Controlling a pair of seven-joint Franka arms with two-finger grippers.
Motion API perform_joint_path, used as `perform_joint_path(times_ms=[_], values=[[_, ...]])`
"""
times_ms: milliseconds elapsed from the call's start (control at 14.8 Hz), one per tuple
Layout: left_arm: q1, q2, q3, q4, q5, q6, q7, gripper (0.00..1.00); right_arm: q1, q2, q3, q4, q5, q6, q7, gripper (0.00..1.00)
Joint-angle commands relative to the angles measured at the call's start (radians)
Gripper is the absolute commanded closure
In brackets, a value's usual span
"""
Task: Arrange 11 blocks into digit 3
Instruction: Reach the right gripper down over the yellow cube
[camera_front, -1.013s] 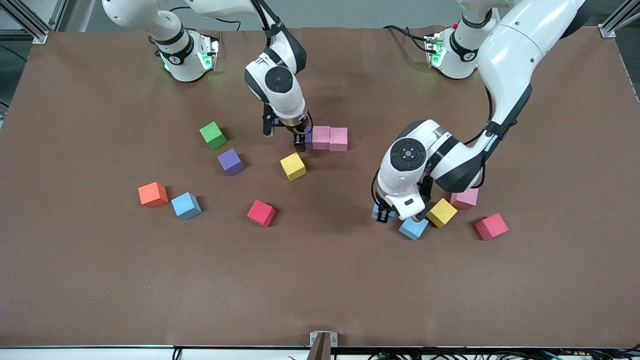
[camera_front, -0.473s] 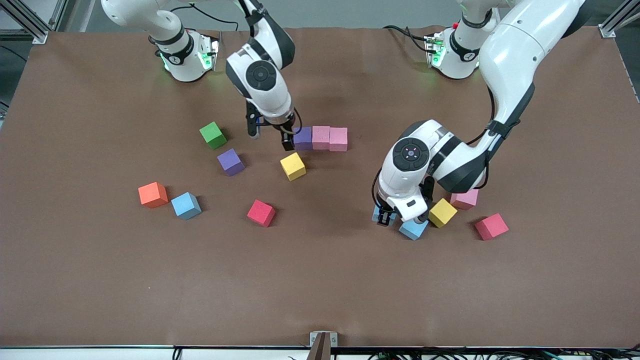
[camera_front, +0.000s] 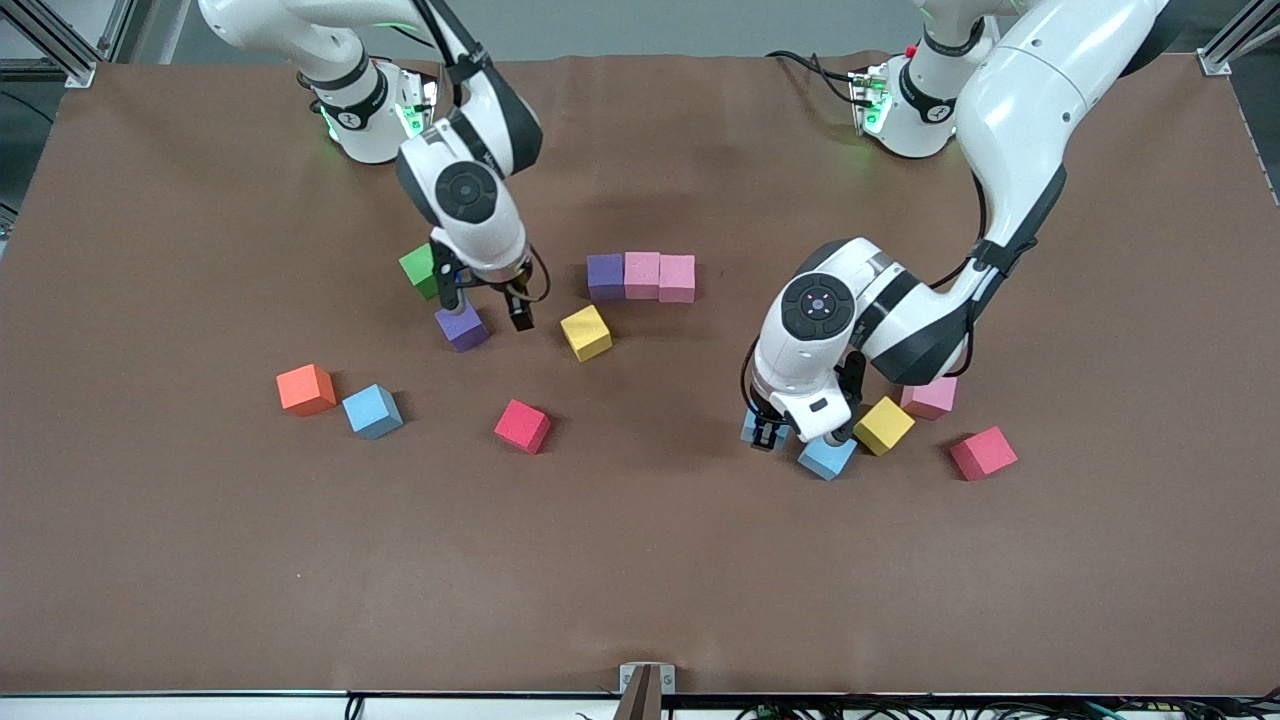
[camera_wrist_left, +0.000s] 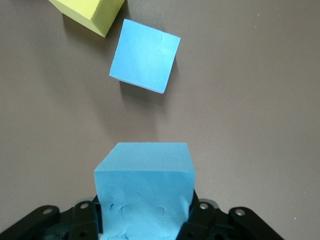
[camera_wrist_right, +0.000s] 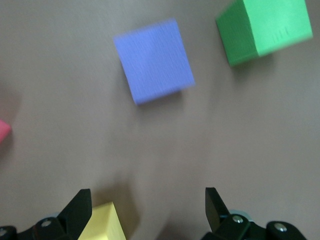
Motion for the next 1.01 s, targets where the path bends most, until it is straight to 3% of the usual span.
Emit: perform_joint_path(times_ms=[0,405,946], values=[[-0.004,-0.007,0.000,0.006,-0.015,-0.014,-0.009,0.45,-0.059,-0.028,0.017,-0.030,-0.015,0.015,-0.081,0.00],[-0.004,-0.005,0.000,0.006,-0.014,-0.014,-0.008,0.45,-0.021,0.032,0.024,0.034,-0.015,0.096,-0.242,0.00],[-0.004,-0.004,0.000,0.006,-0.014,-0.014,-0.008,0.45,0.065,0.153,0.023,0.159,-0.006,0.086,-0.232,0.00]])
